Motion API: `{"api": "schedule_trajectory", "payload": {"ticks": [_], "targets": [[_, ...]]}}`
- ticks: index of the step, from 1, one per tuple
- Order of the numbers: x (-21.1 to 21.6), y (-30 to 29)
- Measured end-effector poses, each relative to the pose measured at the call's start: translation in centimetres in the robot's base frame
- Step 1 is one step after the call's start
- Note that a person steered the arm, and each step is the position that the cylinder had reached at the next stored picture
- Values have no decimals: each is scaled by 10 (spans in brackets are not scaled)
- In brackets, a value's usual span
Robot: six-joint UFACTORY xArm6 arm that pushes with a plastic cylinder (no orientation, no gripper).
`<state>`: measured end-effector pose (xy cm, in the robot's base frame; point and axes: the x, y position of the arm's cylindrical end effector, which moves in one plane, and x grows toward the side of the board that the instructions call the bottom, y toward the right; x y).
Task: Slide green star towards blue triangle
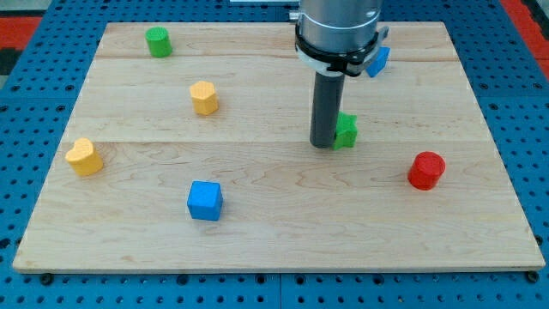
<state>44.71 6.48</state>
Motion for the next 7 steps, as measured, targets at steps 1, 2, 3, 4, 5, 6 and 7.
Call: {"api": "schedule_trajectory", "payload": {"ticks": [1, 2, 3, 4, 5, 6, 7], "targets": [[0, 16], [0, 22], [0, 27], [-3, 27], [-6, 27], [-7, 29], [-9, 40]]}}
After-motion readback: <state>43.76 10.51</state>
